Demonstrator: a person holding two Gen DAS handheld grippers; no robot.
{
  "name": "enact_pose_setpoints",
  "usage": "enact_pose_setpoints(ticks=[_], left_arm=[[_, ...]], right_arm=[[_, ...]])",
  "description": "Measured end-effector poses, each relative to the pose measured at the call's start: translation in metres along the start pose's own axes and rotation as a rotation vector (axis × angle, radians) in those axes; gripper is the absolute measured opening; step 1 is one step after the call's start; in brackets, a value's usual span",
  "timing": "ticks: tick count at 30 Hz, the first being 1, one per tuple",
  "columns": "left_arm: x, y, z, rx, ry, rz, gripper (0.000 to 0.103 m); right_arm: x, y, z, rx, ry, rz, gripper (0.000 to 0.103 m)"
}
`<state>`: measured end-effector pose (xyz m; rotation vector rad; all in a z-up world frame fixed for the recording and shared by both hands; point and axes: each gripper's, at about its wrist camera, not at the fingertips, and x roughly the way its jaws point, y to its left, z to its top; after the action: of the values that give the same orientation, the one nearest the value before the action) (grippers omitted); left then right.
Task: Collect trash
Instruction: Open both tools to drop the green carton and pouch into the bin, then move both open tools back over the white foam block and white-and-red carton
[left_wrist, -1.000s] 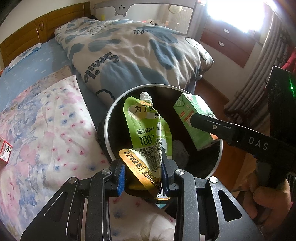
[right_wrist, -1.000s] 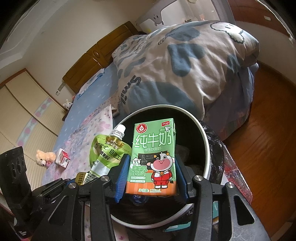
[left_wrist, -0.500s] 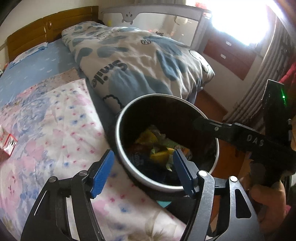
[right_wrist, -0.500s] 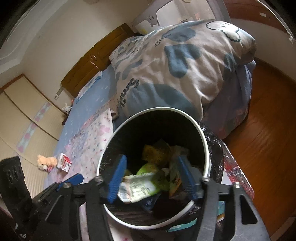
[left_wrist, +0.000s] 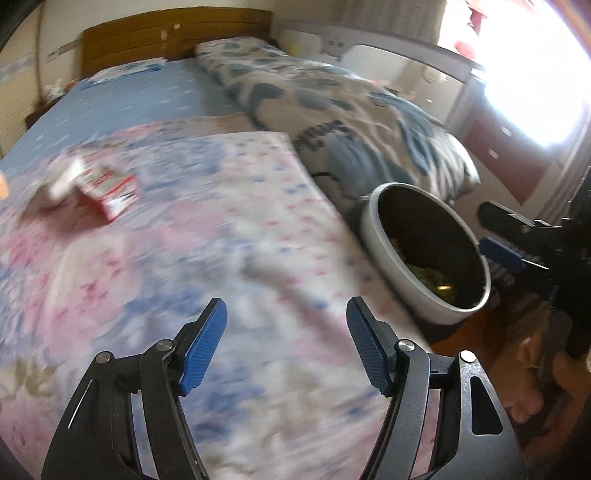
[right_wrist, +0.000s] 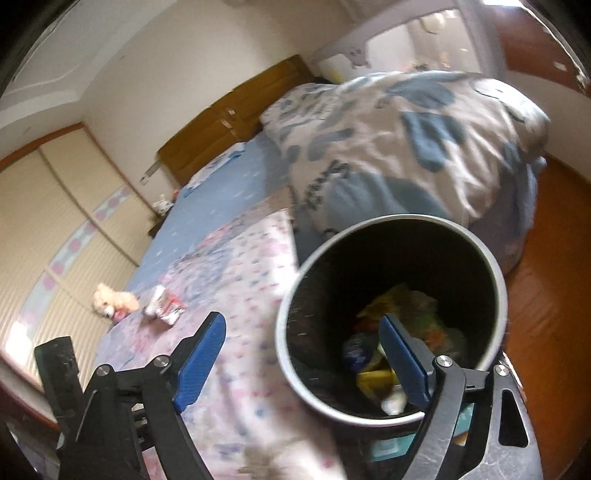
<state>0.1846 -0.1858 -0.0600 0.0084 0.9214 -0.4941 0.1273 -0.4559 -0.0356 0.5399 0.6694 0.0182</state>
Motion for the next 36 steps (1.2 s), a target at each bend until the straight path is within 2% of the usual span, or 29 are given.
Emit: enact_pose_setpoints(ticks=[8, 15, 26, 36], left_arm=[[-0.023, 0.070, -0.021, -0.111, -0.026, 0.085, 0.068], [-0.035, 0.124, -0.034, -0.205, -0.028, 0.153, 0.069], [-0.045, 0.185, -0.046, -0.304, -0.024, 0.210, 0.069], [-0.036, 0.219, -0.036, -0.322, 0.003, 0.249, 0.069]], right_arm=[[0.023, 0.050, -0.017, -0.061, 0.046, 0.089, 0.091], [0.050, 0.084, -0.036, -0.103, 0.103, 0.128, 0.093], [0.097, 0.140, -0.064, -0.252, 0.186, 0.148, 0.093], [0.137, 0.177, -0.070, -0.415, 0.232, 0.173, 0.093]])
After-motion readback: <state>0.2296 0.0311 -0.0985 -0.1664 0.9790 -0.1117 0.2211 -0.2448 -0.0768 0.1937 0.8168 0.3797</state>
